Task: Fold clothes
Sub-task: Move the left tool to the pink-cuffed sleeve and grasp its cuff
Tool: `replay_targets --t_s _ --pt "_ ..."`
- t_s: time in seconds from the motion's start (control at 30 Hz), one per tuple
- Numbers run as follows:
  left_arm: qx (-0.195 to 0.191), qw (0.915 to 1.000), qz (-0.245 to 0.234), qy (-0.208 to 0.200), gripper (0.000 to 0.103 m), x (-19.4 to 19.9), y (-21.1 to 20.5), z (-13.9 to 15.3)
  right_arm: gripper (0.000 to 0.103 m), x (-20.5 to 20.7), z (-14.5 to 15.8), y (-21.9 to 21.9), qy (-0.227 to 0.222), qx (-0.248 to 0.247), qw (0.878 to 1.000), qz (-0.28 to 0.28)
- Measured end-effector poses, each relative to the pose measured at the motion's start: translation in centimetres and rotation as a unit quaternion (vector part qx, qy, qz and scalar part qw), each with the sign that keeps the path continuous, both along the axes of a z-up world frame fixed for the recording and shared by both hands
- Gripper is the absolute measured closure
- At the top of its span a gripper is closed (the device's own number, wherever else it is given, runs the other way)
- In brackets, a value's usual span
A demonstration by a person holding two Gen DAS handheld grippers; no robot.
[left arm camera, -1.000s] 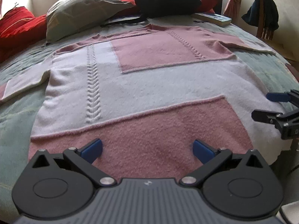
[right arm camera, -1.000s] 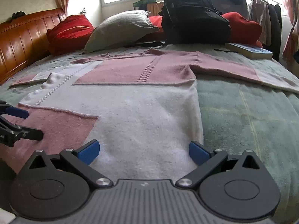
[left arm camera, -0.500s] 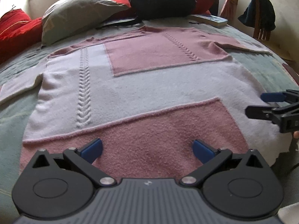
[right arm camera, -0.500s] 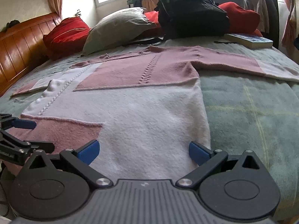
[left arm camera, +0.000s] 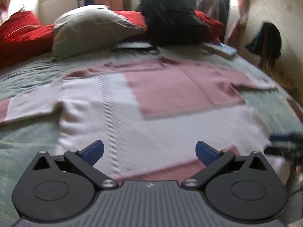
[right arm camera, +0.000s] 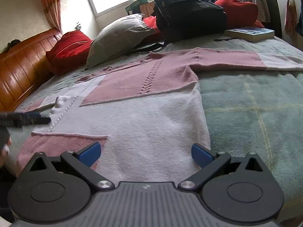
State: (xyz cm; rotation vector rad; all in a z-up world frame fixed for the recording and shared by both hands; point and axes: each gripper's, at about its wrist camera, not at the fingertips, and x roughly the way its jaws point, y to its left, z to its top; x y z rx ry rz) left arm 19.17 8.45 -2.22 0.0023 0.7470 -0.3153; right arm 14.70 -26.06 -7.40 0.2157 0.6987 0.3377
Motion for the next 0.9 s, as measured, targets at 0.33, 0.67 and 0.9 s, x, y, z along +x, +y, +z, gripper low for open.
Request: replay_targets --t_s 0.33,0.67,0.9 --pt "-0.005 0.9903 0.123 -0.063 0.001 3.0 15.0 3.8 0.0 2.2 2.1 3.6 0.018 0.015 1.0 0.02" --pt "-0.079 0.9757 0.201 -0.037 0.001 4.5 26.4 -3.2 0.0 3.7 4.2 9.3 0.002 0.0 0.998 0.058" --pt "-0.141 0.9654 0.218 -0.016 0.001 7.3 30.8 -6.1 0.0 4.9 4.5 12.5 0.002 -0.012 0.998 0.067"
